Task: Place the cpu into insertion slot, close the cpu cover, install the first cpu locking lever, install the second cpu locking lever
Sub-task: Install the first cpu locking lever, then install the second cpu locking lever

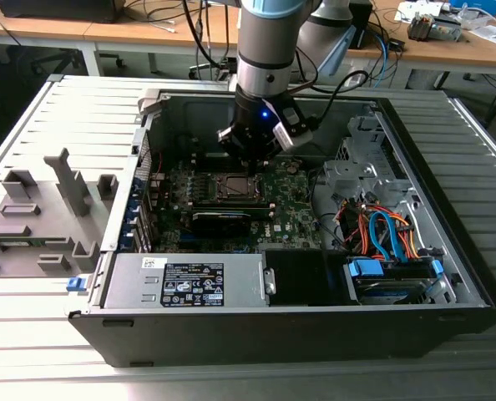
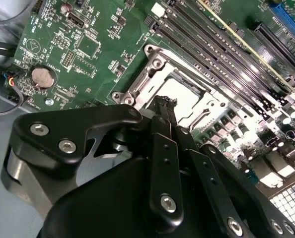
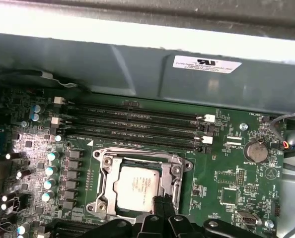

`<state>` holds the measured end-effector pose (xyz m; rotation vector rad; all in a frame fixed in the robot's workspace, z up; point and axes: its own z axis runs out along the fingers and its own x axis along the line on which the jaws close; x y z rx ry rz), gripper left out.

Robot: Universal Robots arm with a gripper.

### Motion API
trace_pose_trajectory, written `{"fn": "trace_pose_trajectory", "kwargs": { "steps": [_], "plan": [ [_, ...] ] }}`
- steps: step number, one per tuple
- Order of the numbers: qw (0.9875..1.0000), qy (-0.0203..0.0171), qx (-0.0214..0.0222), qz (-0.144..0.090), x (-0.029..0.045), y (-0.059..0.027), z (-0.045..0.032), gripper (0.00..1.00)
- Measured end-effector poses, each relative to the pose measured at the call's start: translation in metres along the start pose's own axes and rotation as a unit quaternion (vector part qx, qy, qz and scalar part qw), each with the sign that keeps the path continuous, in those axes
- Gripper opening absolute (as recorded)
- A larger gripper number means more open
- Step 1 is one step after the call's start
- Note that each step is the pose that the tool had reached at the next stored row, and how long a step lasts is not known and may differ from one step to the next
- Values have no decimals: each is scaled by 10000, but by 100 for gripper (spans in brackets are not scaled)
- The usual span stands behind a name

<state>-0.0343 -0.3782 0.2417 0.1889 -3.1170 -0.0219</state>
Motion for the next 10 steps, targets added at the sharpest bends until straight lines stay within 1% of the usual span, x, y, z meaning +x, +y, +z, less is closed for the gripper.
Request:
{"fn": "trace_pose_trajectory", "kwargs": {
  "steps": [10],
  "plan": [
    [10000, 1, 1, 0, 0, 0, -6, 11]
  ]
}}
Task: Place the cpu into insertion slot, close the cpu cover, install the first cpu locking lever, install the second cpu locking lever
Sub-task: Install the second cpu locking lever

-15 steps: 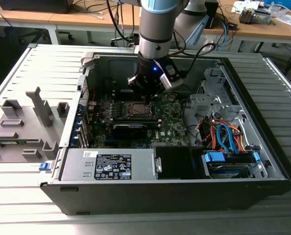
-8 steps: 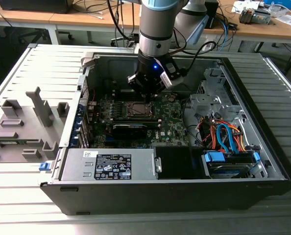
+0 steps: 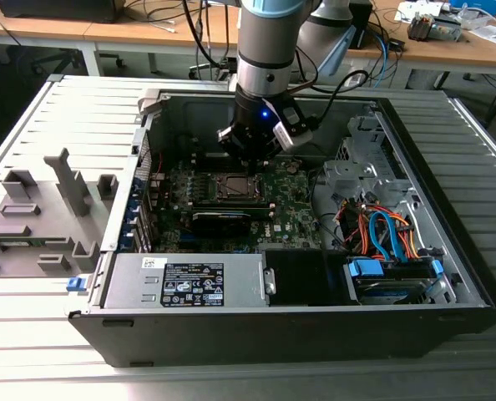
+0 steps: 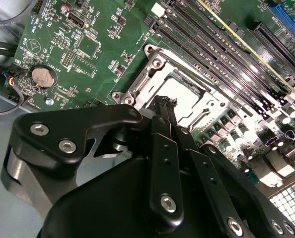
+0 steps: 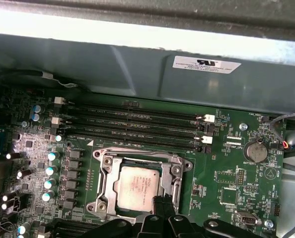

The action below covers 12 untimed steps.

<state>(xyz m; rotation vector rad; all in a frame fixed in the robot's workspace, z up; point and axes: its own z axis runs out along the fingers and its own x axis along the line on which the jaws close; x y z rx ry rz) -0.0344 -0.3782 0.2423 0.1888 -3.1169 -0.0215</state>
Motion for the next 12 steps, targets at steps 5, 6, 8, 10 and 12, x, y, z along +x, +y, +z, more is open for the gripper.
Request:
{"fn": "trace_pose_trajectory", "kwargs": {
  "steps": [5, 6, 8, 10, 12],
  "plan": [
    [10000, 0, 0, 0, 4, -31, -1, 11],
    [10000, 0, 0, 0, 5, -40, -1, 11],
    [10000, 1, 0, 0, 8, -64, -2, 11],
    [10000, 0, 0, 0, 10, -83, -2, 11],
    [10000, 1, 0, 0, 13, -109, -2, 11]
  ]
}}
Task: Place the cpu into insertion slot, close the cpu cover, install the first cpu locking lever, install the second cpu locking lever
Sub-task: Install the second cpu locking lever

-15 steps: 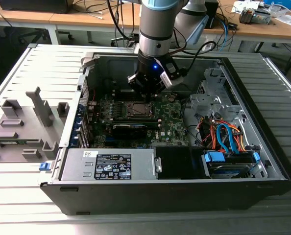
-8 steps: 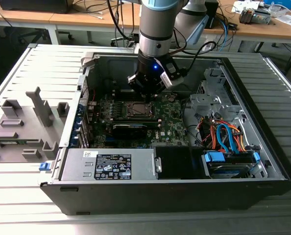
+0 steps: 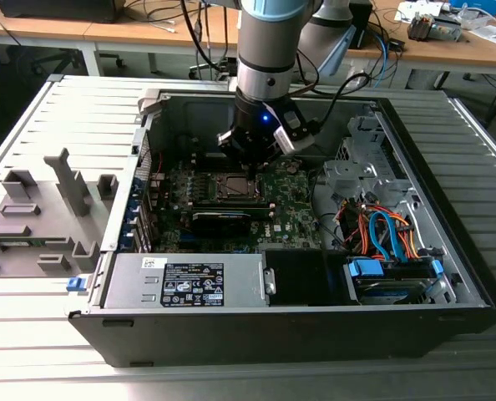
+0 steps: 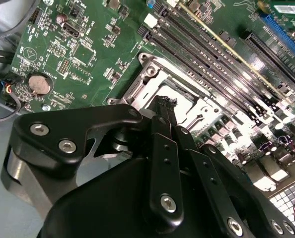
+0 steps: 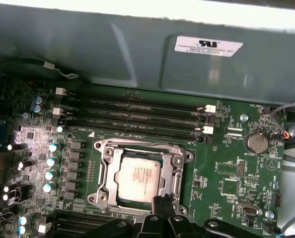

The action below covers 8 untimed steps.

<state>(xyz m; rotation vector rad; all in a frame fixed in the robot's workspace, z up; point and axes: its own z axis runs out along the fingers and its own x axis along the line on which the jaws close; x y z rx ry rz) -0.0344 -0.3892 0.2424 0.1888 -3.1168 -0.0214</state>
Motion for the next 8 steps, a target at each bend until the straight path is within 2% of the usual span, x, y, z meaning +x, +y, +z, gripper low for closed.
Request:
{"fn": "trace_pose_trajectory", "kwargs": {
  "steps": [8],
  "plan": [
    [10000, 0, 0, 0, 19, -158, -2, 11]
  ]
}}
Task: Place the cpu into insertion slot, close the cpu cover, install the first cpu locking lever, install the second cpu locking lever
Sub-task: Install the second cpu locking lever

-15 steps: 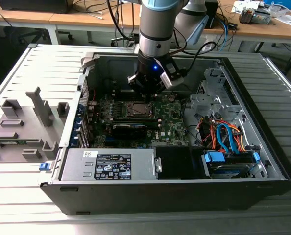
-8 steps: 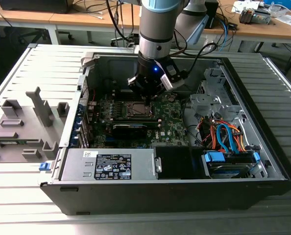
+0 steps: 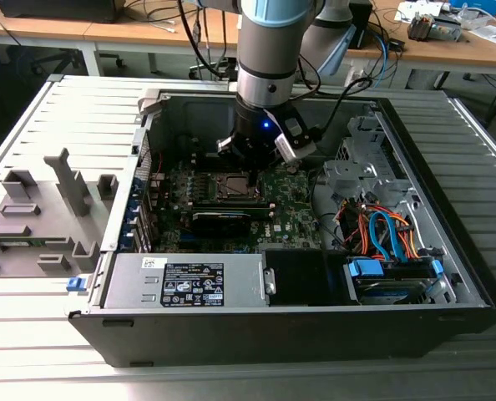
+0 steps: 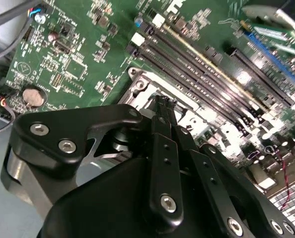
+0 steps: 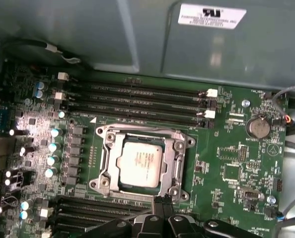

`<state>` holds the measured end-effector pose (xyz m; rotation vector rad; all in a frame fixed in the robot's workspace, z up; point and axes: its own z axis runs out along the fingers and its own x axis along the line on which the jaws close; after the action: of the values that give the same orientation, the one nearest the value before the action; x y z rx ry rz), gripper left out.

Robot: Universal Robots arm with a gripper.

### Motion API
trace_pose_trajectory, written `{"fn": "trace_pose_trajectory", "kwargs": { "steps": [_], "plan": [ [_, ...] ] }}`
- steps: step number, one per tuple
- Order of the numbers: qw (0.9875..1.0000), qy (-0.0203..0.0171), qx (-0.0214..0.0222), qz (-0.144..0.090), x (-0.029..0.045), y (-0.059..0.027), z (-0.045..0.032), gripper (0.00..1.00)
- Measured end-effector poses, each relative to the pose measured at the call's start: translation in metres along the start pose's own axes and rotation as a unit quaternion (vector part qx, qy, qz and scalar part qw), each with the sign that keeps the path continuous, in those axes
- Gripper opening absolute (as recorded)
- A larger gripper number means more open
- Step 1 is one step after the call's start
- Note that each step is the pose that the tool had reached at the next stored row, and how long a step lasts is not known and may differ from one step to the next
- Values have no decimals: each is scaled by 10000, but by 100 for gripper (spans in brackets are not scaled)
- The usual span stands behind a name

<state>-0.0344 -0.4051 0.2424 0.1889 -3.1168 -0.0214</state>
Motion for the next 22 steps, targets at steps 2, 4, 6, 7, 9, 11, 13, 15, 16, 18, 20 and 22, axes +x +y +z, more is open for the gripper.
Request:
{"fn": "trace_pose_trajectory", "kwargs": {
  "steps": [2, 4, 6, 7, 9, 11, 13, 15, 16, 18, 20, 22],
  "plan": [
    [10000, 0, -1, 0, 6, -52, 0, 11],
    [10000, 0, 0, 0, 9, -77, -1, 11],
    [10000, 0, 0, 0, 12, -100, -1, 11],
    [10000, 0, 0, 0, 15, -121, -1, 11],
    [10000, 0, 0, 0, 17, -141, -1, 11],
    [10000, 0, -1, 0, 20, -164, -1, 11],
    [10000, 0, 0, 0, 23, -187, -1, 11],
    [10000, 0, 0, 0, 26, -214, -1, 11],
    [10000, 0, 0, 0, 27, -227, -1, 11],
    [10000, 0, 0, 0, 29, -252, 1, 11],
    [10000, 2, -1, 1, 0, -258, 8, 11],
    [10000, 14, -2, 0, -68, -268, 24, 11]
  ]
}}
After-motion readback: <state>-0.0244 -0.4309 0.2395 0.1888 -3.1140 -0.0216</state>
